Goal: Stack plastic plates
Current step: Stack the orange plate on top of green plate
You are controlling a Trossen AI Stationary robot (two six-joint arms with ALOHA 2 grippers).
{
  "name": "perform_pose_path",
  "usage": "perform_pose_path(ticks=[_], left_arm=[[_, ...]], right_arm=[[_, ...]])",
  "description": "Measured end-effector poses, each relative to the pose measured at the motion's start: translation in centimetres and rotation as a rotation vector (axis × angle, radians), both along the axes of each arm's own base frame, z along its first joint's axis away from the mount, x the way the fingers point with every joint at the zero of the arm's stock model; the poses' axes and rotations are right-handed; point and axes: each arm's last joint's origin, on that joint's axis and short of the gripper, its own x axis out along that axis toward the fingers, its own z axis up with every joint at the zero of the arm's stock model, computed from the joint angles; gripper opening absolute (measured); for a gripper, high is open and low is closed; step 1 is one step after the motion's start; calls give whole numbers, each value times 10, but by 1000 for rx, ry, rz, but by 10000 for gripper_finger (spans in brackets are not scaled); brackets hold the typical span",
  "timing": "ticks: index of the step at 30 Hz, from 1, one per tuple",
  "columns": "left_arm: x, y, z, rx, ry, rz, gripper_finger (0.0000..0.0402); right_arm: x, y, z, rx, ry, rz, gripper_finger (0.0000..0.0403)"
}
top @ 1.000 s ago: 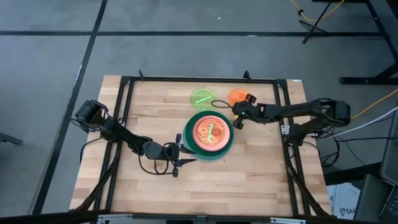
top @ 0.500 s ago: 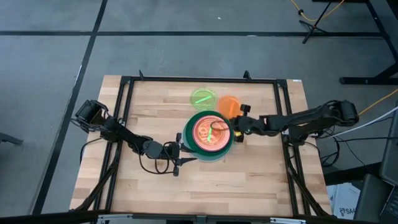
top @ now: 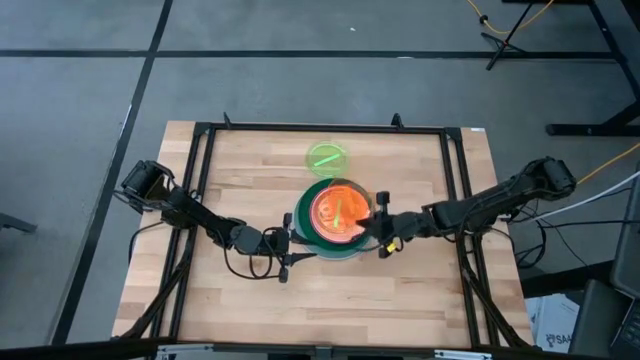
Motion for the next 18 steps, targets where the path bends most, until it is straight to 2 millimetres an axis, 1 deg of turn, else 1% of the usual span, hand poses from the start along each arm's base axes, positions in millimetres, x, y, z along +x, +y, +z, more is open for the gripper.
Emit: perform_pose_path(ticks=[5, 12, 18], left_arm=[[0, 0, 0, -1, 0, 0, 119], [0, 0, 0, -1, 0, 0, 119], [0, 0, 0, -1, 0, 0, 119]], right_arm=[[3, 7, -3, 33, -8, 66, 1], [12, 10, -21, 22, 37, 75, 1], [24, 10, -34, -50, 29, 103, 1]])
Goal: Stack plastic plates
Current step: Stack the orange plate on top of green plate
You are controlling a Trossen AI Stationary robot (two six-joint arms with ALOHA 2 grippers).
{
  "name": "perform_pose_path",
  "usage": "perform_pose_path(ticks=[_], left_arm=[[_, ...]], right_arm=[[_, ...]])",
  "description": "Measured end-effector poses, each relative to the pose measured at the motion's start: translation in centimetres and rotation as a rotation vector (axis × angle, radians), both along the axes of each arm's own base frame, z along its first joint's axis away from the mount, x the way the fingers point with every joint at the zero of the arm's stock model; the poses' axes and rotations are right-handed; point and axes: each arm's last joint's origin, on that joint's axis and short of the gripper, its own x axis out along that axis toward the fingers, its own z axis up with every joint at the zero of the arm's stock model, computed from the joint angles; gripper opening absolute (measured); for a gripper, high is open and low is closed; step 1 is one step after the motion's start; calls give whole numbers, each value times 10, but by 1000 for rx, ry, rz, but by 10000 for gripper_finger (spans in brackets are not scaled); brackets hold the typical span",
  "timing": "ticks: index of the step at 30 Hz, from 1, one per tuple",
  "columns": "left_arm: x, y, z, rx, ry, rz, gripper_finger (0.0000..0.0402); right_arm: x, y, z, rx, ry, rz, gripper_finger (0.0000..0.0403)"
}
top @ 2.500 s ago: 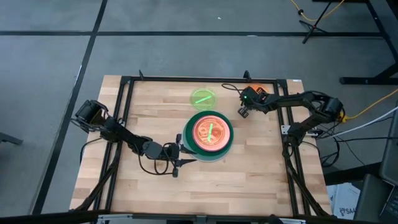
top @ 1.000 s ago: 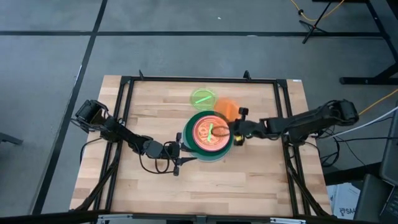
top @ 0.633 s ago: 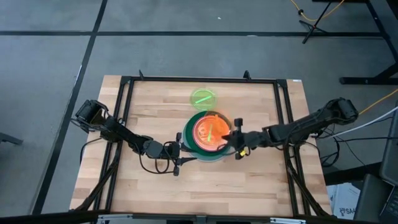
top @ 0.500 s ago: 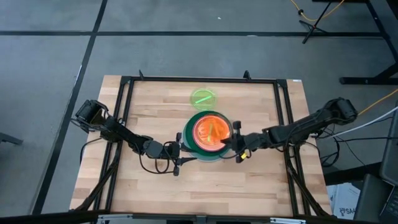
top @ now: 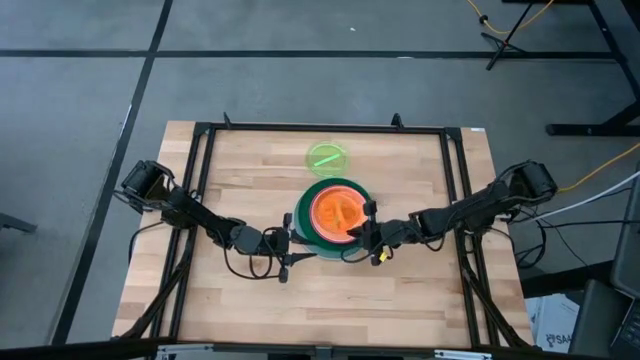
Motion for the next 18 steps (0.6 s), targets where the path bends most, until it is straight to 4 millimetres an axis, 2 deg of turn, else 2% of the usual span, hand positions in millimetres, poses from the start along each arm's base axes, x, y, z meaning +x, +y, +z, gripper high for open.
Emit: perform_pose_path(ticks=[8, 18], left_arm=[[0, 0, 0, -3, 0, 0, 119], [0, 0, -1, 1, 12, 0, 119]], right_arm=[[9, -17, -17, 35, 41, -83, 1], [11, -18, -19, 94, 52, -44, 1]])
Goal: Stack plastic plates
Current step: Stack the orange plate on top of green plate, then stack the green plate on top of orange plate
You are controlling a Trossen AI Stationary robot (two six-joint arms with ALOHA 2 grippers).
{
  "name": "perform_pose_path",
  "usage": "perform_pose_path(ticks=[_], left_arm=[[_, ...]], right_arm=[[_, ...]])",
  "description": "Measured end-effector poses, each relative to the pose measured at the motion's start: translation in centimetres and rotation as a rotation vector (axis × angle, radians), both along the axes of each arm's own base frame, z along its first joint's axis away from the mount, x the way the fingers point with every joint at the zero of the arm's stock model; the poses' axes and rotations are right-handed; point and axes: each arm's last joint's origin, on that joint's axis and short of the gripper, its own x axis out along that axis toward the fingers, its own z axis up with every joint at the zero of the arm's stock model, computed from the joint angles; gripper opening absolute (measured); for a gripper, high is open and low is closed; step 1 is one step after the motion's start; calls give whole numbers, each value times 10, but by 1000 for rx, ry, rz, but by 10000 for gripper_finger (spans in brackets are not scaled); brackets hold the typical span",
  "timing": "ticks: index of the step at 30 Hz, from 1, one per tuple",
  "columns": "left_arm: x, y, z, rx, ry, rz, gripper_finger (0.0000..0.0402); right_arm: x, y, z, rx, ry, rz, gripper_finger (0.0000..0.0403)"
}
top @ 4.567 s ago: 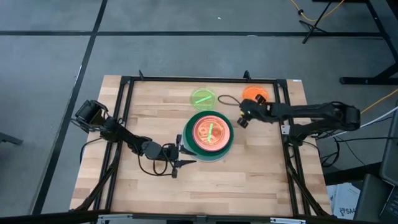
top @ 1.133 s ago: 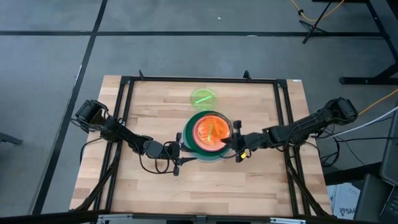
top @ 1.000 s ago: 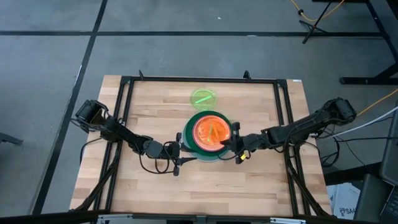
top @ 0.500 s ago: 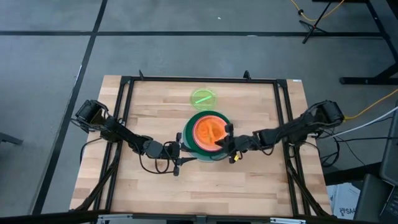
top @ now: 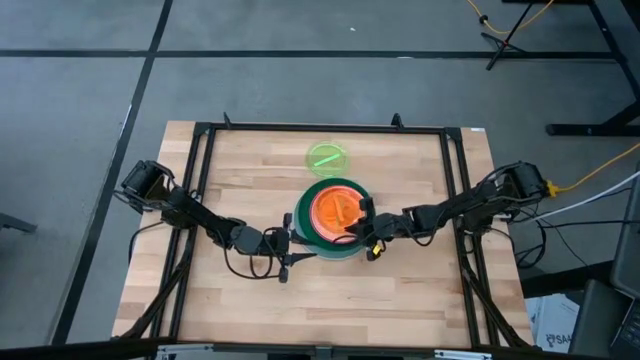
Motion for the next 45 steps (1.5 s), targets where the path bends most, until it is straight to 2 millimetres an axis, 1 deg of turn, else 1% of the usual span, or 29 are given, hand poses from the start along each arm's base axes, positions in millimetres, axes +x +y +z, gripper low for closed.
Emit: perform_pose_path(ticks=[4, 7, 10, 17, 20, 23, 27, 36, 45], left_arm=[[0, 0, 0, 1, 2, 0, 119], [0, 0, 0, 1, 2, 0, 119], [0, 0, 0, 1, 2, 0, 119], [0, 0, 0, 1, 2, 0, 119], [0, 0, 0, 1, 2, 0, 119], [0, 1, 0, 0, 2, 3, 119], [2, 5, 0, -3, 2, 19, 119], [5, 14, -1, -4, 6, 28, 119], [6, 20, -6, -11, 65, 22, 119]], right_arm=[[0, 0, 0, 0, 1, 0, 2], [0, 0, 0, 0, 0, -1, 15], [0, 0, 0, -2, -2, -4, 45], [2, 0, 3, -8, -35, -23, 127], [2, -1, 3, 3, -42, -44, 150], [2, -1, 3, 11, -43, -51, 164], [0, -1, 9, 16, -63, -51, 172], [-12, -4, 39, 20, -126, -68, 172], [-25, -8, 55, 25, -130, -98, 172]])
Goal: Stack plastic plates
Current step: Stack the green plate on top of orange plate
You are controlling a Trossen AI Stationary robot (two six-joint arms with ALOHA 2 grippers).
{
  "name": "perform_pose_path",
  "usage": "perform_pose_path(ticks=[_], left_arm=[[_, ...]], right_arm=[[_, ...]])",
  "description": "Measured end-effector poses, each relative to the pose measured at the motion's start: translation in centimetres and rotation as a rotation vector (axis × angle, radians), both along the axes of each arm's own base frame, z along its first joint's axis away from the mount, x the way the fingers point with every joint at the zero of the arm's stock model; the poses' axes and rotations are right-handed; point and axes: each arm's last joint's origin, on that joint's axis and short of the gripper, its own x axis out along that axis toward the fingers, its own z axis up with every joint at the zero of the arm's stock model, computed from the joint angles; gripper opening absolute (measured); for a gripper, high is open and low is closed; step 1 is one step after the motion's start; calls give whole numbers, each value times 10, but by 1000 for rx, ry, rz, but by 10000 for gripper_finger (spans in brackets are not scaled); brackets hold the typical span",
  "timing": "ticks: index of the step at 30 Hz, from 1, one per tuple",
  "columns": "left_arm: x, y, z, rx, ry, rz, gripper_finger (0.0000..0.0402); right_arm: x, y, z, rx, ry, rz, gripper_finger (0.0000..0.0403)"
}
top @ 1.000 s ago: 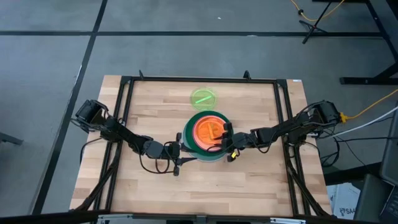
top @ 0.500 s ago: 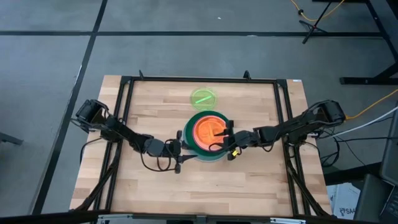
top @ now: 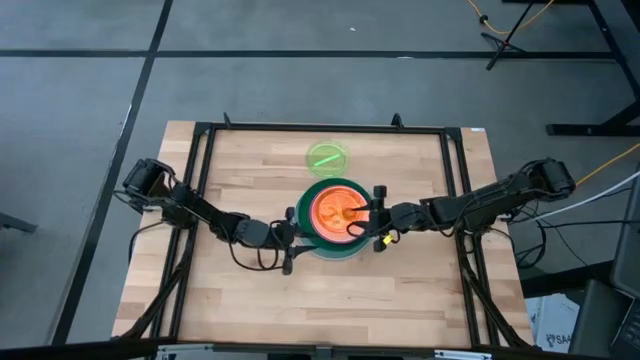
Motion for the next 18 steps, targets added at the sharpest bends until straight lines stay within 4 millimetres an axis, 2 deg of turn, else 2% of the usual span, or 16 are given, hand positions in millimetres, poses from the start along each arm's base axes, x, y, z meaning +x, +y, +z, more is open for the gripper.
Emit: perform_pose_path(ticks=[9, 18], left_arm=[[0, 0, 0, 5, 0, 18, 119], [3, 14, -2, -14, 17, 58, 119]], right_arm=[[-7, -1, -3, 33, 65, -26, 172], [-11, -2, -4, 47, 106, -41, 172]])
